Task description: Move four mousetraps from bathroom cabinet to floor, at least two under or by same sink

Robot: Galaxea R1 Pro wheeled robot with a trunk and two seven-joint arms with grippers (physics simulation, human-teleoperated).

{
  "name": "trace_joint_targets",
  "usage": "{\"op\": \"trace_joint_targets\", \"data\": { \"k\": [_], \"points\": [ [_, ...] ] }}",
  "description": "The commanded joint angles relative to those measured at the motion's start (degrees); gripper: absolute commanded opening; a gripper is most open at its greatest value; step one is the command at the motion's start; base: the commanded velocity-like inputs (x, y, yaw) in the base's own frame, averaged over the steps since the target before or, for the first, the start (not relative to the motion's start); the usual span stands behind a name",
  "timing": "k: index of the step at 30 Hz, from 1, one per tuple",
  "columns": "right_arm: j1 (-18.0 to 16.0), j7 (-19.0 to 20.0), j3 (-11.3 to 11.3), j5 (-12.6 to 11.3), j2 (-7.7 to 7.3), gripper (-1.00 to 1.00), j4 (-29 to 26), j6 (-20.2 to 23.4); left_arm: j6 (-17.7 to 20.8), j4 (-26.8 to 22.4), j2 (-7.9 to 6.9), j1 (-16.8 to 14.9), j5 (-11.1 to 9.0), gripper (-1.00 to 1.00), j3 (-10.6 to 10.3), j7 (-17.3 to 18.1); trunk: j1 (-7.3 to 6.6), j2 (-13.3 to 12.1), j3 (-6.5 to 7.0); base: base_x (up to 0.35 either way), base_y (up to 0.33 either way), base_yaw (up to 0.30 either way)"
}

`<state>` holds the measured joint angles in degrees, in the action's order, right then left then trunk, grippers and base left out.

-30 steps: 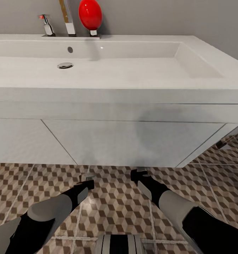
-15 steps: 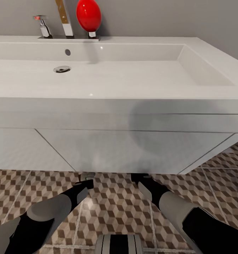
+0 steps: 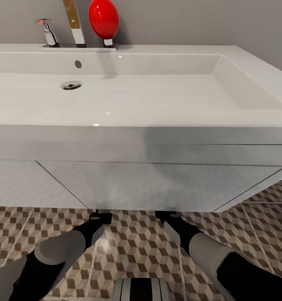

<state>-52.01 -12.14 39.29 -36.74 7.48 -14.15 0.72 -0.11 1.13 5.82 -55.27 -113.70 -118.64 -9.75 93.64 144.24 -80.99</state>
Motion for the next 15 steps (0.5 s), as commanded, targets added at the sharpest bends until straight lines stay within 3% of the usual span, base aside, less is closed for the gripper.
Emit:
{"op": "trace_joint_targets", "data": {
  "k": [1,5,15],
  "points": [
    [-2.2,-0.4,0.6,0.0,-0.01,-1.00,-0.1,0.1,0.0,0.0,0.03,0.0,-0.3,-1.00,-0.5,-0.2,-0.01,0.0,-0.03,0.030,0.000,0.000],
    [-2.2,-0.3,0.6,0.0,-0.03,-1.00,-0.1,-2.0,0.0,0.0,0.05,0.0,-0.2,-1.00,-0.5,-0.2,-0.01,0.0,-0.03,0.009,0.000,0.000],
    [-2.1,-0.2,0.6,-0.1,-0.01,-1.00,-0.1,-2.4,0.1,0.1,0.00,0.0,-0.1,-1.00,-0.7,-0.5,-0.01,0.0,-0.03,0.000,0.000,0.000]
  ]
}}
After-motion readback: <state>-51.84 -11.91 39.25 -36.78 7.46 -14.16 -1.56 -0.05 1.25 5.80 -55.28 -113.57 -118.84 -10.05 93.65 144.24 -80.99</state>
